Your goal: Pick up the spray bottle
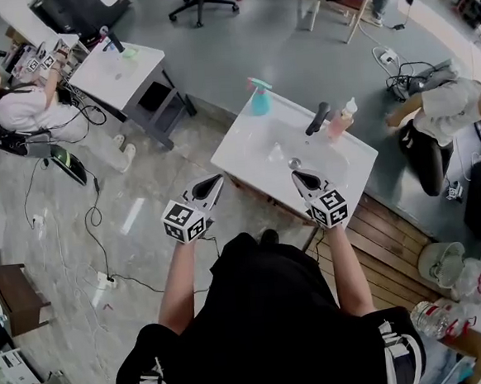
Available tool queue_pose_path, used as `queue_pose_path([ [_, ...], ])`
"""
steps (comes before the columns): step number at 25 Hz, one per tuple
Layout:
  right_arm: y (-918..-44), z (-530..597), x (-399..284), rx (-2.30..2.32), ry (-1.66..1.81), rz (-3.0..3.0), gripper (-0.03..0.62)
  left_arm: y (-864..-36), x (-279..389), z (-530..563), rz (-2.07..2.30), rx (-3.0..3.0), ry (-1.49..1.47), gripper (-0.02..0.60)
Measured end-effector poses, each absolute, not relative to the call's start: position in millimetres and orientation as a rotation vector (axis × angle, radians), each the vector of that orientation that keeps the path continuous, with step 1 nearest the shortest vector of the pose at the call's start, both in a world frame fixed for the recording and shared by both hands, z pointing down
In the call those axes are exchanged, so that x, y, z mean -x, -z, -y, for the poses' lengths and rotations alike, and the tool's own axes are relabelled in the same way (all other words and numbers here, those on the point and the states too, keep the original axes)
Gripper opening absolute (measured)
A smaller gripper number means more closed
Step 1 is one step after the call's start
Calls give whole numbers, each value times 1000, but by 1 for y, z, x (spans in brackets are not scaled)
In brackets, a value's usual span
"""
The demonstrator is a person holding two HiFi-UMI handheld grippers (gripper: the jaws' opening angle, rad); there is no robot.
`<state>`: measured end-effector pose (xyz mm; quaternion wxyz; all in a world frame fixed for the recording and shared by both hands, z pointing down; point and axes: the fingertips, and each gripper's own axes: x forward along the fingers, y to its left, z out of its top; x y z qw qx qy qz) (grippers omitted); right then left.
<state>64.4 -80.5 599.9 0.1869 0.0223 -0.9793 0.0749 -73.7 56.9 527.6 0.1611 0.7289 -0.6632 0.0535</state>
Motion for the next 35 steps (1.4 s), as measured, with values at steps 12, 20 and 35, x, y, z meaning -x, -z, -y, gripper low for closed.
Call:
queue_pose_path([
  [12, -609, 116, -46, -123, -224, 2723, 17, -543, 118, -18, 1866, -2082, -148, 23],
  [20, -602, 165, 3, -218, -216, 2697, 17, -536, 187, 44, 1815, -2145, -130, 23],
  [35, -602, 225, 83, -357, -239, 2656, 17, -542, 275, 146, 1615, -2290, -170, 23],
])
